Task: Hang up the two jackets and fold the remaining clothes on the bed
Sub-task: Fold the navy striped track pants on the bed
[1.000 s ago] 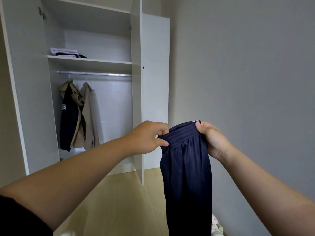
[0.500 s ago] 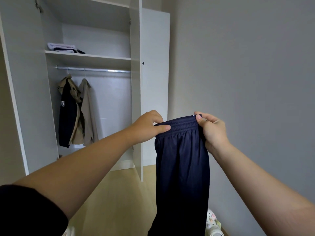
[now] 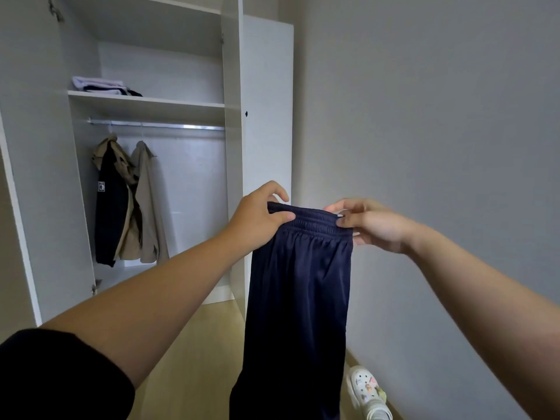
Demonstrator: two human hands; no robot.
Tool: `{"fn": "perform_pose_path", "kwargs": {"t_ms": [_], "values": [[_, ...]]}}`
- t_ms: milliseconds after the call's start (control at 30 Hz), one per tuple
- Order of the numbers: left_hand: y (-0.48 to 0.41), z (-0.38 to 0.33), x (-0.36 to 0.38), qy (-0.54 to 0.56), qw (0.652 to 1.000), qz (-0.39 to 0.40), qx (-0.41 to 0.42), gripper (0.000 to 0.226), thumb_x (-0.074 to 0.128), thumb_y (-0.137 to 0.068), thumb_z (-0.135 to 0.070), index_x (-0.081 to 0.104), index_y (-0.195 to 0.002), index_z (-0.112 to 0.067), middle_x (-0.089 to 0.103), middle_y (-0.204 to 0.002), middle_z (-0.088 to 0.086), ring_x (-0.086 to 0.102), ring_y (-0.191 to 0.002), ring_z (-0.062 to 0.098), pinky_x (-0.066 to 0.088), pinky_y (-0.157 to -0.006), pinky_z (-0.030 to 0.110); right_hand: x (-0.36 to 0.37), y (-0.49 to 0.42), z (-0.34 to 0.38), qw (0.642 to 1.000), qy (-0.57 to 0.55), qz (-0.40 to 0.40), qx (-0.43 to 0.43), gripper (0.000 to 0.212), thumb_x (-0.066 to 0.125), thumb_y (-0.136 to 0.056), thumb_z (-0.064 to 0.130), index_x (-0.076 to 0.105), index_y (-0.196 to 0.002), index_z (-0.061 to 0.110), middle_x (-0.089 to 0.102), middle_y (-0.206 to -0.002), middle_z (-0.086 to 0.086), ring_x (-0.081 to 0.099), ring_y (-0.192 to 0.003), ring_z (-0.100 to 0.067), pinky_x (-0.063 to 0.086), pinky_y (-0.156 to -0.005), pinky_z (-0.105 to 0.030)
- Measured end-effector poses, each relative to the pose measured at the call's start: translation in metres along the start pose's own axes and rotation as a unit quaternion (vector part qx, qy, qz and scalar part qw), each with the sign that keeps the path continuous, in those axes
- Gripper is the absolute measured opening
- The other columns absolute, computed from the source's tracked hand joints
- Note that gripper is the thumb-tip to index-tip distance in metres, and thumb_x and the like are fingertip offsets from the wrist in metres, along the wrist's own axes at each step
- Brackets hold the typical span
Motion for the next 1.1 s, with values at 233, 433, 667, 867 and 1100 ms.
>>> {"fn": "perform_pose_path", "kwargs": {"t_ms": [233, 433, 667, 867, 1100], "values": [[-0.020, -0.039, -0.003, 0.023, 0.996, 0.089, 0.016, 0.026, 0.070, -0.083, -0.017, 0.054, -0.099, -0.029, 0.063, -0.084, 0.001, 0.059, -0.073, 0.011, 0.045, -0.065, 0.017, 0.006, -0.003, 0.056, 0.968, 0.211, 0.078, 0.109, 0.027, 0.069, -0.084, 0.024, 0.067, -0.103, 0.005, 0.073, -0.089, -0.009, 0.071, -0.075, -0.023, 0.059, -0.068, -0.035], [-0.010, -0.038, -0.010, -0.046, 0.995, -0.027, -0.087, 0.005, 0.059, -0.089, -0.020, 0.055, -0.089, -0.016, 0.057, -0.069, -0.003, 0.055, -0.061, 0.010, 0.041, -0.060, 0.024, 0.022, -0.001, 0.065, 0.978, -0.013, -0.021, 0.209, 0.017, 0.051, -0.096, 0.016, 0.058, -0.086, 0.003, 0.069, -0.063, -0.008, 0.067, -0.053, -0.019, 0.054, -0.048, -0.026], [0.038, -0.009, 0.024, 0.429, 0.815, 0.124, -0.370, 0.053, 0.038, -0.098, -0.046, 0.057, -0.074, -0.003, 0.067, -0.060, 0.009, 0.061, -0.045, 0.015, 0.045, -0.040, 0.017, 0.025, -0.024, 0.066, 0.947, -0.188, -0.205, 0.161, 0.027, 0.034, -0.097, -0.001, 0.049, -0.075, -0.006, 0.057, -0.047, -0.011, 0.057, -0.039, -0.025, 0.043, -0.027, -0.027], [0.036, 0.016, 0.085, 0.648, 0.629, 0.248, -0.350, 0.107, 0.021, -0.072, -0.087, 0.019, -0.149, -0.013, 0.051, -0.136, 0.018, 0.054, -0.119, 0.039, 0.047, -0.089, 0.054, 0.011, -0.059, 0.055, 0.914, -0.231, -0.314, 0.114, 0.024, 0.029, -0.098, 0.007, 0.036, -0.077, 0.015, 0.036, -0.073, -0.003, 0.039, -0.060, -0.016, 0.046, -0.042, -0.029], [-0.024, 0.047, 0.168, 0.810, 0.432, -0.007, -0.396, 0.084, 0.053, -0.085, -0.059, 0.030, -0.141, 0.000, 0.037, -0.145, 0.020, 0.044, -0.129, 0.033, 0.032, -0.104, 0.052, -0.055, -0.089, 0.005, 0.882, -0.191, -0.402, 0.157, 0.028, 0.040, -0.097, 0.022, 0.026, -0.073, 0.020, 0.028, -0.071, 0.003, 0.029, -0.057, -0.010, 0.039, -0.059, -0.016]]}}
Point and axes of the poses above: each hand's wrist, its own y-axis away from the middle knuckle, its own x-axis out of the palm, z = x × y, the point moved 2 cm from there along -y, towards the middle knuckle
